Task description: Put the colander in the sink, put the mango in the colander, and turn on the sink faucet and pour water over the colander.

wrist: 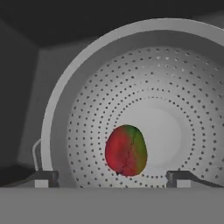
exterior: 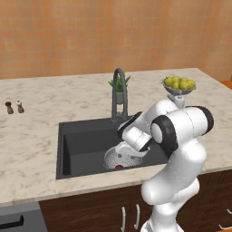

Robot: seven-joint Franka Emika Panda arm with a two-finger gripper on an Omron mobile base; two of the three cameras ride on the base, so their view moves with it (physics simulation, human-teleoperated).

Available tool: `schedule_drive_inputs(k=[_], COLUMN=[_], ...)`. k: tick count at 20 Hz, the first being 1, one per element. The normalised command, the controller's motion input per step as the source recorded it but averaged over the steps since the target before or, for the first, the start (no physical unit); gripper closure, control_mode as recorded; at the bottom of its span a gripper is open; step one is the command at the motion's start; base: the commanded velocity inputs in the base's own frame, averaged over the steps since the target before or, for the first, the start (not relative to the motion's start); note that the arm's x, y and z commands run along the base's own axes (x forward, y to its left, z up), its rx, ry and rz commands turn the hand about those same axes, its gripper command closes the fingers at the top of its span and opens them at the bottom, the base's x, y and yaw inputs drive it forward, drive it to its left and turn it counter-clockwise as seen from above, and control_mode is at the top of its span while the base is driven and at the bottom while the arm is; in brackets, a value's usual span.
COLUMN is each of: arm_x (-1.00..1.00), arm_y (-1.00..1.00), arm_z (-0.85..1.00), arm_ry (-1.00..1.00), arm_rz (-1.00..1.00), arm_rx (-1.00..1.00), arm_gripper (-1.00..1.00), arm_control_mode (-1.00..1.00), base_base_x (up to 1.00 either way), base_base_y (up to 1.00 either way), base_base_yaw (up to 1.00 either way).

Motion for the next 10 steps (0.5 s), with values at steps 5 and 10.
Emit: schedule_drive_inputs(k=[5,10], arm_x=[0.12,0.28], arm_y=[-0.59,-0.6], arm_z=[0.83,0.72], arm_ry=[-0.04,0.0], arm_rz=[0.0,0.0], arm_rx=[0.0,0.01], arm_gripper=[-1.0,-1.0], arm_control_mode=[-1.0,-1.0], base_base_x=[0.0,0.0], base_base_y=[0.0,0.0], base_base_yaw=[0.0,0.0])
